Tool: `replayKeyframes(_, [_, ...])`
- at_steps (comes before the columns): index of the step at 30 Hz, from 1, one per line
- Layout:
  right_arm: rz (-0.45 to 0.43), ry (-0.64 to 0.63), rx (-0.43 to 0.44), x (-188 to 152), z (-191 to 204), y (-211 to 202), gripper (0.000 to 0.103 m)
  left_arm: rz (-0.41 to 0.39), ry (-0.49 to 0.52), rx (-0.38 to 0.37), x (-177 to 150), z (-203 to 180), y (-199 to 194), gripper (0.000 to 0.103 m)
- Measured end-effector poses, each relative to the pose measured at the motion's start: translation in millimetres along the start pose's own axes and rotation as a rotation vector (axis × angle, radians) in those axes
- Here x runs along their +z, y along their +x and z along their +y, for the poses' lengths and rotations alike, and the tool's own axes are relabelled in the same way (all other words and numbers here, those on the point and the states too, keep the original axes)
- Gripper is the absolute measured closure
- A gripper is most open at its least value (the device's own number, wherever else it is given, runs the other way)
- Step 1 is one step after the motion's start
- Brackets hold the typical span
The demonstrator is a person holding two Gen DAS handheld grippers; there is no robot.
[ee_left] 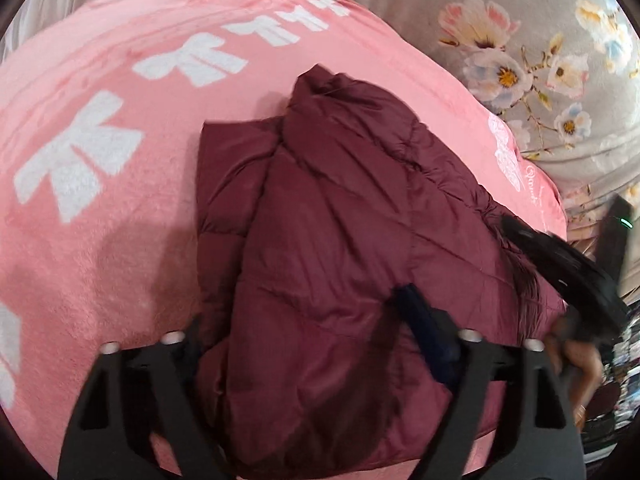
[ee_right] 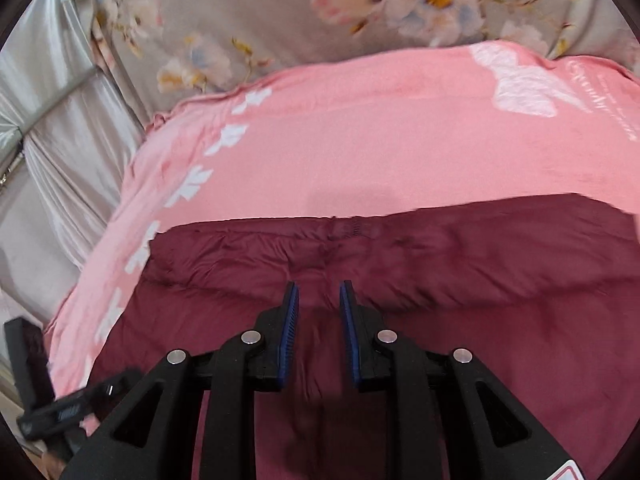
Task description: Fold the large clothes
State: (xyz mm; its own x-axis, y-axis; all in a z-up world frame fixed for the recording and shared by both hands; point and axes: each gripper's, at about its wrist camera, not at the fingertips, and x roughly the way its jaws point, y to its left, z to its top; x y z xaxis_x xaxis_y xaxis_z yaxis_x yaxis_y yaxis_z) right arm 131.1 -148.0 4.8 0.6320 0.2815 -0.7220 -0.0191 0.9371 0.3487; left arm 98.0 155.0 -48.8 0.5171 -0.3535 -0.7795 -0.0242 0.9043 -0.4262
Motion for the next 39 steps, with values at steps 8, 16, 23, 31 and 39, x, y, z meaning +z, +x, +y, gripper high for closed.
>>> replayKeyframes(8, [0.089, 0.018, 0.021, -78, -17, -67, 0.092, -0.095, 0.029, -0.068, 10, -24, -47, 0.089])
replayKeyframes(16, [0.158, -0.014, 0.077, -115, -3, -46, 0.099, -0.209, 0.212, -0.207, 10, -107, -103, 0.093])
replayKeyframes(23, [0.169, 0.045, 0.13, -124, -17, -26, 0.103, -0.217, 0.357, -0.294, -5, -172, -115, 0.094])
replayKeyframes(31, [0.104, 0.111, 0.186, -129, -31, -60, 0.103, -0.165, 0.477, -0.354, -21, -246, -88, 0.095])
replayKeyframes(39, [0.011, 0.248, 0.007, -153, -100, -120, 0.103, -0.09, 0.563, -0.372, -36, -316, -51, 0.095])
